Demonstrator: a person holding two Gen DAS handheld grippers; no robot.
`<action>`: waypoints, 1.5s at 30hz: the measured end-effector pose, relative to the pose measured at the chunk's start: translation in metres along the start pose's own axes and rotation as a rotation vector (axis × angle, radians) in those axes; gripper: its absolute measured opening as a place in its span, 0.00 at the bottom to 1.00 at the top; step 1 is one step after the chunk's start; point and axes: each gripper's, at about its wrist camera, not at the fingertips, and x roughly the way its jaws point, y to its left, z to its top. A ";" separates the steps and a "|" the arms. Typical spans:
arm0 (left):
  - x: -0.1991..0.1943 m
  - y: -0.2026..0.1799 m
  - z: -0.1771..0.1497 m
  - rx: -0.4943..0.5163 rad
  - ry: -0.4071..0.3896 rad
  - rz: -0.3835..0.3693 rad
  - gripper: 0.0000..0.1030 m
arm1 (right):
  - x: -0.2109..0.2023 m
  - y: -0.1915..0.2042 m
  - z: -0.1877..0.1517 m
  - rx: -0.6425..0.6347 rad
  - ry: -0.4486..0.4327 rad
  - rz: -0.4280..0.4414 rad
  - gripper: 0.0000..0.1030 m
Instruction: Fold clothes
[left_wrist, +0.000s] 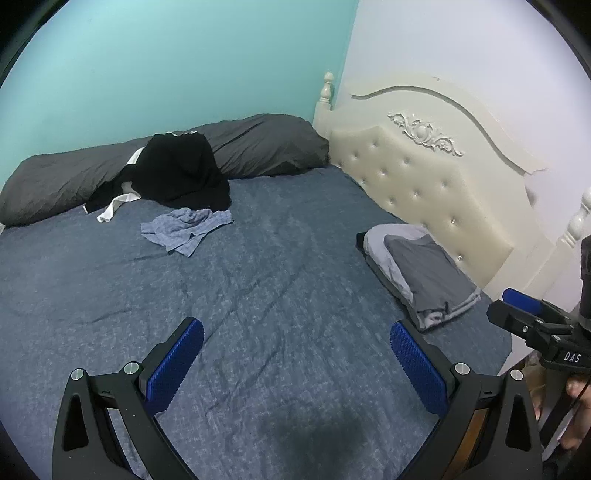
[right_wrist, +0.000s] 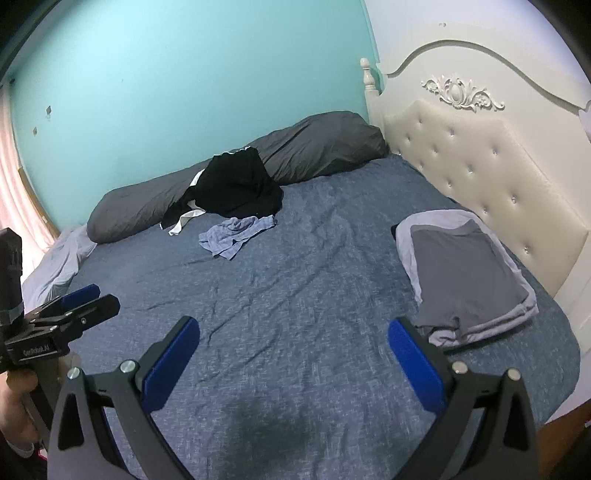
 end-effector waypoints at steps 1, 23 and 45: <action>-0.003 0.000 -0.002 0.000 -0.002 -0.001 1.00 | -0.003 0.002 -0.002 0.002 0.001 -0.001 1.00; -0.066 -0.002 -0.045 0.022 -0.003 -0.030 1.00 | -0.050 0.034 -0.055 0.027 0.019 -0.009 1.00; -0.122 -0.011 -0.070 0.049 -0.031 -0.047 1.00 | -0.098 0.057 -0.085 0.023 0.004 -0.005 1.00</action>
